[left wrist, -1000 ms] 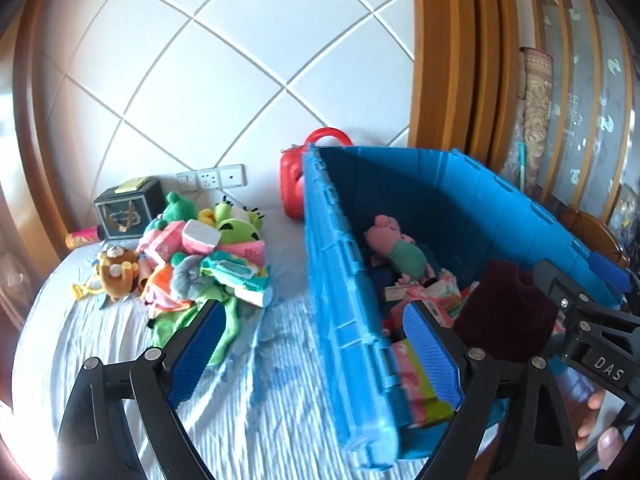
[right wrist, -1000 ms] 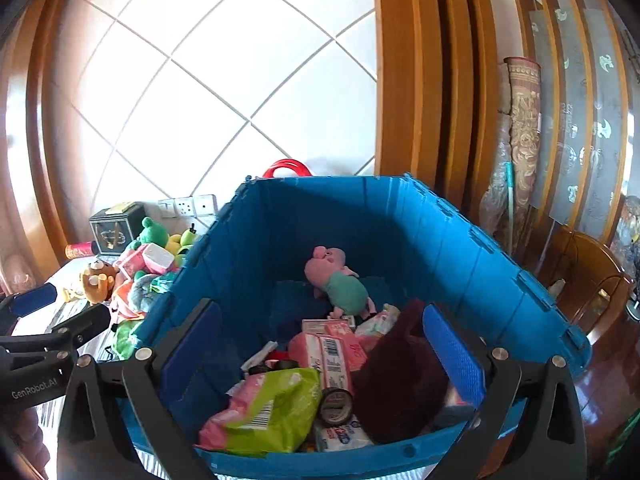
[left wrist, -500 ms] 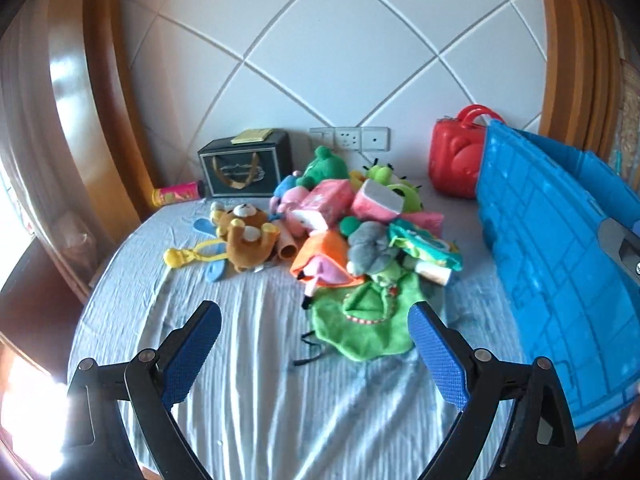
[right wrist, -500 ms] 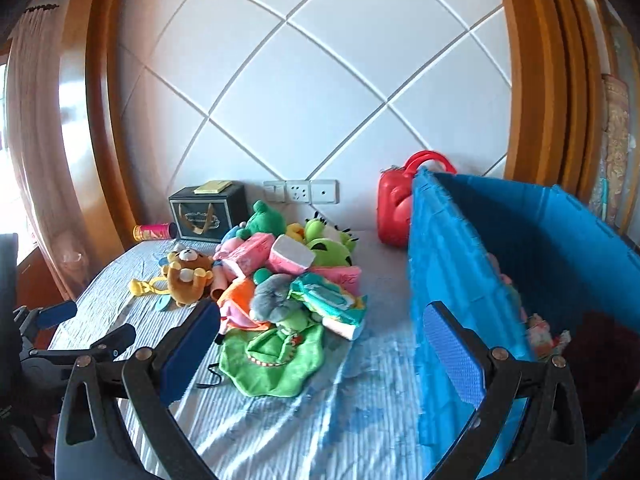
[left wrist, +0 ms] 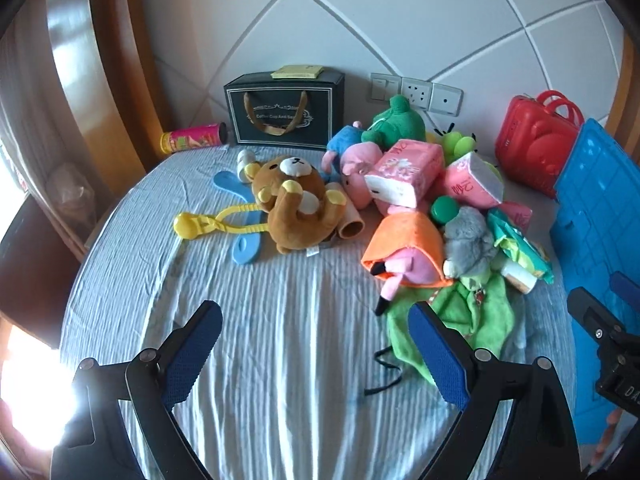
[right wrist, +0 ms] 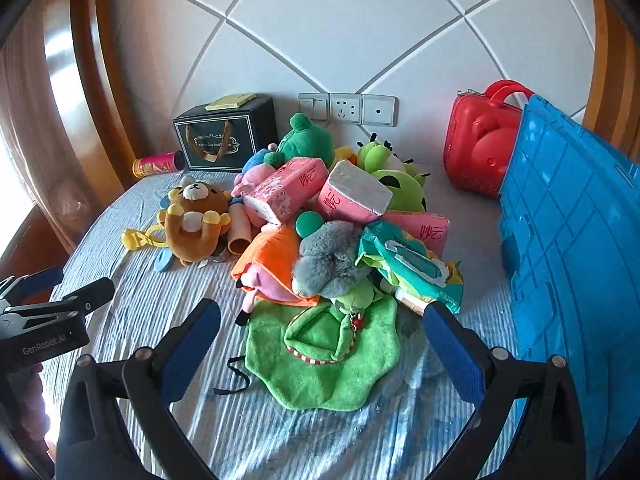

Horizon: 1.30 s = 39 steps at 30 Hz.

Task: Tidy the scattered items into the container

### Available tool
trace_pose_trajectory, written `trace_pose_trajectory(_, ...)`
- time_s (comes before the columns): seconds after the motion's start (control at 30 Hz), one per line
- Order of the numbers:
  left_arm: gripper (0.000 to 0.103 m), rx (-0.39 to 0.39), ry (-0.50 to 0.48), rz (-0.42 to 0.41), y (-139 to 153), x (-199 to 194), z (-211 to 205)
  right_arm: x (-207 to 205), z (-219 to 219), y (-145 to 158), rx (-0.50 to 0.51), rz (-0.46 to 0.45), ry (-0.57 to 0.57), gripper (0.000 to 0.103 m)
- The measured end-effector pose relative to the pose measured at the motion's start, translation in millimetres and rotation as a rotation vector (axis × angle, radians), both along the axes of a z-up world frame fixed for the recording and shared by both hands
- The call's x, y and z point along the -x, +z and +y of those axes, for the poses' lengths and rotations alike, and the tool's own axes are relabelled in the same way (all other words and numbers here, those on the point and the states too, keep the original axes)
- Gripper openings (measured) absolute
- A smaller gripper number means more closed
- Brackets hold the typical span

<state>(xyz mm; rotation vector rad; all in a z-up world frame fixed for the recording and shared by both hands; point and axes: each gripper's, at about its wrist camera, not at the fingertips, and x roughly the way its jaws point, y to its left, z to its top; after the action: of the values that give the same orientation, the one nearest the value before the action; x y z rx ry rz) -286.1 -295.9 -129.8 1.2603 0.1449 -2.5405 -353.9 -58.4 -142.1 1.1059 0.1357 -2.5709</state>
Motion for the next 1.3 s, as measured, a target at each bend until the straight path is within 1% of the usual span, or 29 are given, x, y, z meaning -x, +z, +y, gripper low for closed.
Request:
trace_pose_trajectory(0.17, 0.096, 0.003, -0.001, -0.033, -12, 67, 0, 74, -12, -11, -0.012, -0.037, -0.024, 0.103)
trace_pose_trajectory(0.27, 0.095, -0.001, -0.013, -0.051, -19, 112, -11, 114, -22, -15, -0.027, -0.049, -0.040, 0.103)
trace_pose_trajectory(0.33, 0.092, -0.004, -0.024, -0.064, -24, 142, -19, 140, -30, -18, -0.025, -0.053, -0.044, 0.103)
trace_pose_trajectory(0.37, 0.086, -0.010, -0.033, -0.080, -28, 157, -24, 155, -32, -21, -0.031, -0.060, -0.051, 0.103)
trace_pose_trajectory(0.4, 0.078, -0.016, -0.042, -0.095, -32, 172, -29, 170, -35, -23, -0.037, -0.067, -0.058, 0.102)
trace_pose_trajectory(0.43, 0.071, -0.024, -0.050, -0.108, -36, 188, -34, 185, -38, -26, -0.043, -0.075, -0.064, 0.095)
trace_pose_trajectory(0.47, 0.069, -0.033, -0.055, -0.122, -42, 204, -39, 200, -40, -29, -0.049, -0.082, -0.071, 0.091)
trace_pose_trajectory(0.5, 0.060, -0.041, -0.060, -0.136, -47, 220, -44, 215, -43, -32, -0.055, -0.090, -0.078, 0.085)
trace_pose_trajectory(0.53, 0.042, -0.046, -0.063, -0.152, -53, 237, -49, 232, -44, -36, -0.054, -0.107, -0.084, 0.075)
trace_pose_trajectory(0.6, 0.025, -0.053, -0.069, -0.189, -66, 272, -55, 263, -46, -49, -0.084, -0.137, -0.106, 0.061)
trace_pose_trajectory(0.7, 0.024, -0.048, -0.069, -0.218, -87, 318, -62, 300, -43, -75, -0.071, -0.201, -0.124, 0.061)
trace_pose_trajectory(0.73, 0.024, -0.055, -0.073, -0.224, -94, 332, -62, 310, -43, -84, -0.067, -0.218, -0.127, 0.061)
trace_pose_trajectory(0.8, 0.022, -0.078, -0.088, -0.233, -107, 359, -59, 328, -46, -103, -0.092, -0.254, -0.128, 0.061)
trace_pose_trajectory(0.83, 0.018, -0.079, -0.095, -0.240, -114, 371, -57, 334, -49, -112, -0.103, -0.271, -0.113, 0.061)
trace_pose_trajectory(0.87, 0.015, -0.060, -0.104, -0.250, -121, 381, -52, 340, -52, -121, -0.114, -0.289, -0.099, 0.061)
trace_pose_trajectory(0.9, 0.011, -0.041, -0.117, -0.268, -129, 388, -47, 344, -58, -129, -0.145, -0.308, -0.080, 0.063)
trace_pose_trajectory(0.93, 0.010, -0.020, -0.132, -0.282, -134, 391, -41, 347, -63, -137, -0.174, -0.327, -0.062, 0.063)
trace_pose_trajectory(1.03, 0.009, 0.091, -0.150, -0.281, -141, 385, -23, 348, -55, -148, -0.112, -0.398, -0.072, 0.064)
trace_pose_trajectory(1.1, 0.006, 0.093, -0.132, -0.294, -145, 374, -23, 335, -57, -158, -0.123, -0.436, -0.044, 0.065)
trace_pose_trajectory(1.2, 0.000, 0.093, -0.087, -0.325, -146, 350, -31, 309, -56, -161, -0.079, -0.465, -0.027, 0.065)
trace_pose_trajectory(1.27, 0.000, 0.108, -0.071, -0.359, -151, 327, -34, 290, -54, -161, -0.051, -0.475, -0.035, 0.064)
trace_pose_trajectory(1.3, 0.000, 0.088, -0.063, -0.386, -157, 314, -38, 280, -53, -160, -0.042, -0.473, -0.039, 0.064)
